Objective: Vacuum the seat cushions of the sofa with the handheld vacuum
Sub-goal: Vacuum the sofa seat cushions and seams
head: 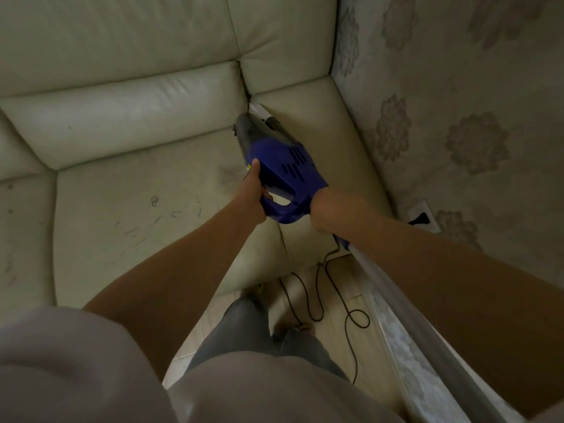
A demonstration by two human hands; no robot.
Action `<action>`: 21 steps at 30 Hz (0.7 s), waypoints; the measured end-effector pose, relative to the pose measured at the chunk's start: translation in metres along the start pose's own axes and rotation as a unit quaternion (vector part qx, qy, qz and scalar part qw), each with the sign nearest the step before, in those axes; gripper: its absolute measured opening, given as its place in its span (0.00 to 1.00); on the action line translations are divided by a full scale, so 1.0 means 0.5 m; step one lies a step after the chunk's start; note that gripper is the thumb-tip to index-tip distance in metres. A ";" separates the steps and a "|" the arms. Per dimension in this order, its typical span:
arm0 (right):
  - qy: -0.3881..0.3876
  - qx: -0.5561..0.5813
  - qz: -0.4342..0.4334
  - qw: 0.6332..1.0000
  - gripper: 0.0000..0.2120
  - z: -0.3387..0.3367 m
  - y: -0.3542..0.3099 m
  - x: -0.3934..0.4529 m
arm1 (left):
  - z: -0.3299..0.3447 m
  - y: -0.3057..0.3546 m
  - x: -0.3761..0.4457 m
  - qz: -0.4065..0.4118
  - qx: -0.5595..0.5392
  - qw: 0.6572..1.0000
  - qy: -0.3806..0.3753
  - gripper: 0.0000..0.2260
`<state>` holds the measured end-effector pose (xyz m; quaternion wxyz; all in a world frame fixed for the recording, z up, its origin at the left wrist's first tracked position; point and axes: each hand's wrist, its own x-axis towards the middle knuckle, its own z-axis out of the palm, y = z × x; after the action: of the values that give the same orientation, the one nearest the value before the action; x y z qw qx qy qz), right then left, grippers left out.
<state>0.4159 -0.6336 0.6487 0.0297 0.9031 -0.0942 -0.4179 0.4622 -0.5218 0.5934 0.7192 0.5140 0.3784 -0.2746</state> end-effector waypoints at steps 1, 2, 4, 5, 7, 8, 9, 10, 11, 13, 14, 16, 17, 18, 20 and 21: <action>-0.002 -0.009 -0.006 1.000 0.16 0.001 0.004 0.008 | 0.003 -0.001 0.003 0.001 -0.001 1.000 0.000 0.35; -0.005 -0.016 -0.012 1.000 0.16 -0.001 0.009 0.017 | 0.007 -0.001 0.004 -0.002 -0.001 1.000 -0.005 0.35; -0.026 -0.041 -0.009 0.999 0.18 -0.004 0.011 0.028 | 0.016 0.004 0.005 -0.001 -0.005 1.000 -0.008 0.34; -0.022 -0.031 -0.010 0.999 0.18 -0.007 0.009 0.033 | 0.015 0.009 0.016 -0.001 -0.007 1.000 -0.011 0.34; -0.009 -0.006 -0.005 1.000 0.18 -0.017 0.001 0.048 | 0.014 0.022 0.033 0.003 0.010 1.000 -0.014 0.35; -0.018 -0.002 -0.005 1.000 0.18 -0.027 -0.007 0.051 | 0.014 0.031 0.042 0.003 0.019 1.000 -0.012 0.35; -0.021 -0.006 -0.006 1.000 0.18 -0.035 -0.013 0.060 | 0.013 0.041 0.050 0.004 0.023 1.000 -0.010 0.34; -0.019 -0.004 -0.010 1.000 0.18 -0.046 -0.018 0.066 | 0.014 0.052 0.058 0.004 0.021 1.000 -0.009 0.34; -0.011 -0.003 -0.015 1.000 0.18 -0.056 -0.022 0.076 | 0.015 0.062 0.065 0.001 0.022 1.000 -0.010 0.35; 0.002 0.002 -0.014 1.000 0.18 -0.084 -0.030 0.087 | 0.019 0.086 0.082 -0.004 0.017 1.000 -0.017 0.35; 0.011 -0.007 -0.014 1.000 0.18 -0.096 -0.031 0.086 | 0.020 0.091 0.087 -0.001 0.012 1.000 -0.020 0.35; 0.026 -0.018 -0.007 0.999 0.19 -0.117 -0.029 0.093 | 0.028 0.098 0.098 0.007 0.006 1.000 -0.027 0.33; 0.027 -0.023 -0.002 0.999 0.19 -0.122 -0.027 0.092 | 0.032 0.098 0.096 0.011 0.002 1.000 -0.029 0.31; 0.021 -0.026 0.000 0.999 0.19 -0.126 -0.026 0.089 | 0.036 0.095 0.094 0.014 -0.003 0.999 -0.030 0.30; 0.009 -0.027 -0.005 1.000 0.19 -0.120 -0.019 0.080 | 0.039 0.083 0.081 0.014 -0.002 0.999 -0.029 0.30; 0.005 -0.032 -0.008 0.999 0.19 -0.117 -0.015 0.071 | 0.040 0.078 0.072 0.014 -0.002 0.999 -0.030 0.29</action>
<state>0.4839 -0.6348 0.6590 0.0555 0.9046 -0.0734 -0.4163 0.5182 -0.5286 0.5882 0.7351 0.5094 0.3496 -0.2791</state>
